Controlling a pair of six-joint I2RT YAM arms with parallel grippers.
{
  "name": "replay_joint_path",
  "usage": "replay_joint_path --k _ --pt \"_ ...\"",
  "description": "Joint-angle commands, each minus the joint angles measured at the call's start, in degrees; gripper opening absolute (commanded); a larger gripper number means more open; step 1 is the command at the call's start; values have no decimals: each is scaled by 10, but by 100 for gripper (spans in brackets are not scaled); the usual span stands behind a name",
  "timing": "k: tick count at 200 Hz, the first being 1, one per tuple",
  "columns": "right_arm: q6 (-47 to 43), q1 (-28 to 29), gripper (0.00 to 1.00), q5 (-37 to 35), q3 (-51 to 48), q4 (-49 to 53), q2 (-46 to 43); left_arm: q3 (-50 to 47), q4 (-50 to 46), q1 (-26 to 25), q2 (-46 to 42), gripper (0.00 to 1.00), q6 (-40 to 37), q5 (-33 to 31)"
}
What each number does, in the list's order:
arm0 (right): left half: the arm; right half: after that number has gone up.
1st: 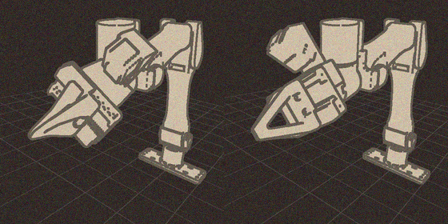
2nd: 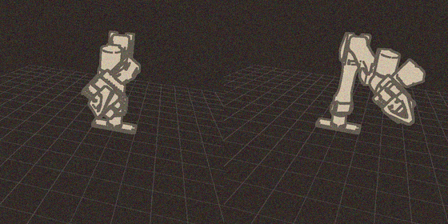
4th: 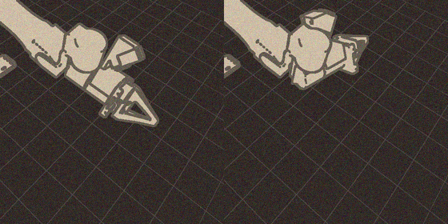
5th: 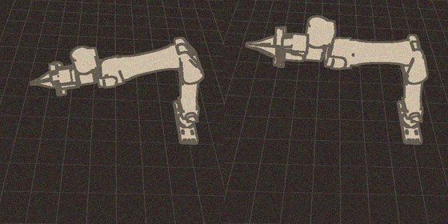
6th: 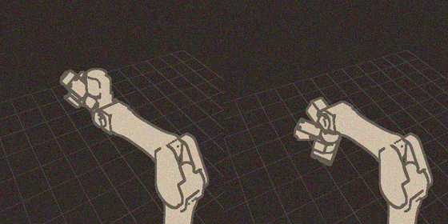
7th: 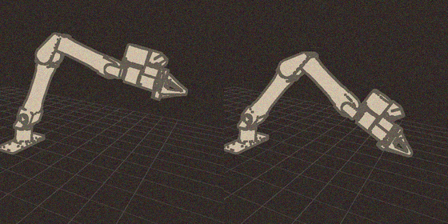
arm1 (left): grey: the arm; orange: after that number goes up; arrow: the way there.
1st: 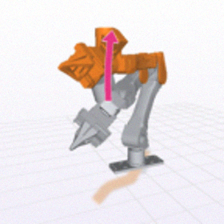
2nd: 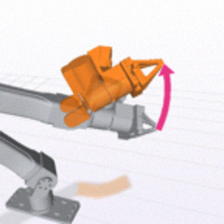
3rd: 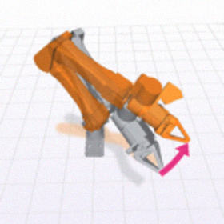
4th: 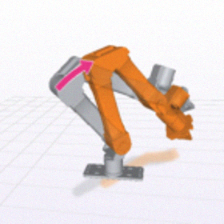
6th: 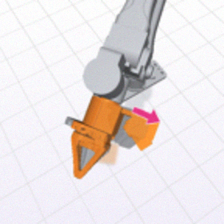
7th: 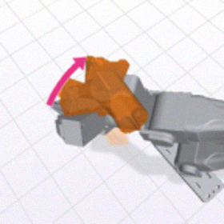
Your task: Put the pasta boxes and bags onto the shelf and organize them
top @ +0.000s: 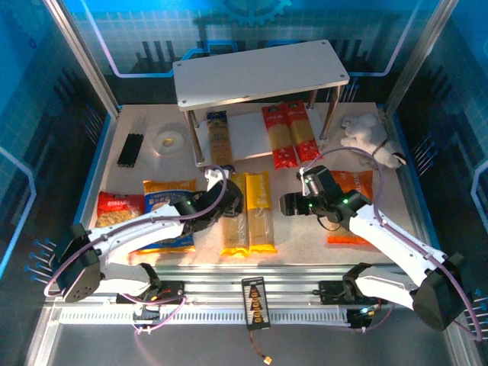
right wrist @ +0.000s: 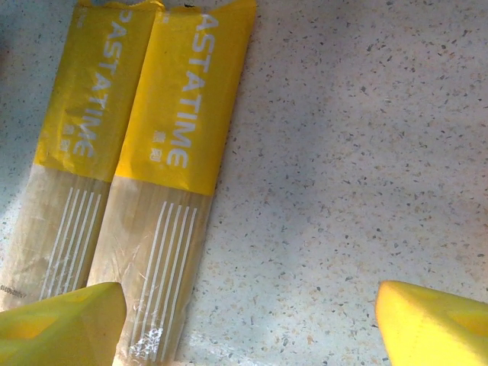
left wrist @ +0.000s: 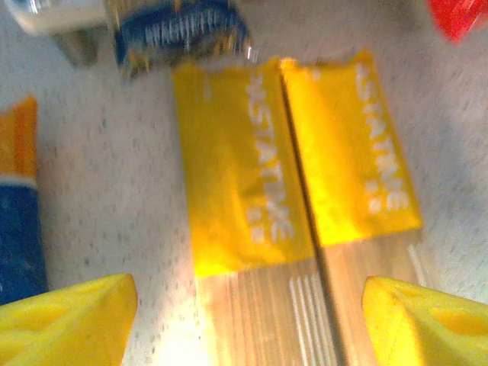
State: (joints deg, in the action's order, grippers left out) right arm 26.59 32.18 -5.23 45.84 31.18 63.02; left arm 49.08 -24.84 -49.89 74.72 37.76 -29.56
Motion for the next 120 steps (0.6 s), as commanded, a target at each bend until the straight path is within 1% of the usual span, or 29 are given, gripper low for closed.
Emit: replay_joint_path --k 1,37,65,99,120 --pt "9 -6 86 16 -4 -11 2 -34 -7 -9 5 79 77 15" --pt "9 -6 86 16 -6 -7 -12 -54 47 -18 38 81 104 50" --pt "8 -6 86 10 -9 -3 -27 -55 56 -18 66 83 112 60" --pt "7 -8 86 9 -11 0 -33 -61 84 -19 100 86 124 95" --pt "6 -7 86 10 -9 -1 -33 -60 86 -20 116 86 127 97"
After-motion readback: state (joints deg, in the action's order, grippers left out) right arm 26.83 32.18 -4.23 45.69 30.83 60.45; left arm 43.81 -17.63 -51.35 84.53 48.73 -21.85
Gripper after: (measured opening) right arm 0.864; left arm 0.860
